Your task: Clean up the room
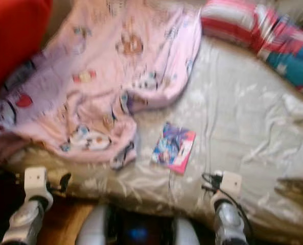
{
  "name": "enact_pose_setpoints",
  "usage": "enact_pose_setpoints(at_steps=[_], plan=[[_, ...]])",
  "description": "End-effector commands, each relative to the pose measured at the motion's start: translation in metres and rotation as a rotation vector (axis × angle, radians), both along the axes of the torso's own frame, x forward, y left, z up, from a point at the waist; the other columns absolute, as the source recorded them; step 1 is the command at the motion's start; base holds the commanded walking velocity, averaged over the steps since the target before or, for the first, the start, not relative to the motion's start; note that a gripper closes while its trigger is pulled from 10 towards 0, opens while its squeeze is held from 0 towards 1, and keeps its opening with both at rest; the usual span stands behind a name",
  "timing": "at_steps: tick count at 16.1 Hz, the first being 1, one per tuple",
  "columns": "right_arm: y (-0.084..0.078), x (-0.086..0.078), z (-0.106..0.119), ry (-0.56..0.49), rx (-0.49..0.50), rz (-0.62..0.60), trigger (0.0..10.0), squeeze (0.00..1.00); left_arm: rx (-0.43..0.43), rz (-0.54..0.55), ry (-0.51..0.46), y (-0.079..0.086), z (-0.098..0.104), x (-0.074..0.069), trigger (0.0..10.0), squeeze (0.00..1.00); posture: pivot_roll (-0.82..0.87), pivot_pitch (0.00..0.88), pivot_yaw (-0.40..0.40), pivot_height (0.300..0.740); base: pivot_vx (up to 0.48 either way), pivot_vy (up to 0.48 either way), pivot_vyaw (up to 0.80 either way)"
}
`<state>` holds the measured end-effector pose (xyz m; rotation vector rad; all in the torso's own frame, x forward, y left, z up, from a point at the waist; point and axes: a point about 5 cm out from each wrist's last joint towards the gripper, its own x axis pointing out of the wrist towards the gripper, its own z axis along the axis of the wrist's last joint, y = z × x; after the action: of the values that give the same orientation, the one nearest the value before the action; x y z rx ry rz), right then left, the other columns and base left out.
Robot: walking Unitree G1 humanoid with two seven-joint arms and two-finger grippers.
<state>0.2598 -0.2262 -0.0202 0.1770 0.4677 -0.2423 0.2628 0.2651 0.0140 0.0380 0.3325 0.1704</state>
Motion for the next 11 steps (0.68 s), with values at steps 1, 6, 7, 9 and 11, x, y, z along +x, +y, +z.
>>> enact_pose_setpoints(at_steps=[1,6,7,9,11], plan=[[0.0,-0.008,-0.008,0.041,0.007,-0.01,10.0,0.0,0.007,0.007,0.042,0.003,-0.008,-0.008,10.0,0.0,0.19,0.085,-0.052,0.717,0.0,0.0,0.0],[0.015,-0.043,-0.039,0.238,0.024,0.01,10.0,0.0,-0.018,0.005,0.184,-0.004,-0.035,-0.026,10.0,0.0,0.2,0.057,-0.039,0.74,0.0,0.0,0.0],[0.018,-0.054,-0.046,0.287,0.031,0.005,10.0,0.0,-0.025,0.01,0.236,-0.004,-0.045,-0.037,10.0,0.0,0.2,0.045,-0.036,0.74,0.0,0.0,0.0],[0.026,-0.071,-0.057,0.364,0.039,0.028,10.0,0.0,-0.047,0.021,0.378,-0.008,-0.067,-0.063,10.0,0.0,0.2,0.037,-0.026,0.74,0.0,0.0,0.0],[0.029,-0.078,-0.062,0.416,0.028,0.059,10.0,0.0,-0.066,0.045,0.432,-0.011,-0.075,-0.072,10.0,0.0,0.19,0.036,-0.025,0.74,0.0,0.0,0.0]])
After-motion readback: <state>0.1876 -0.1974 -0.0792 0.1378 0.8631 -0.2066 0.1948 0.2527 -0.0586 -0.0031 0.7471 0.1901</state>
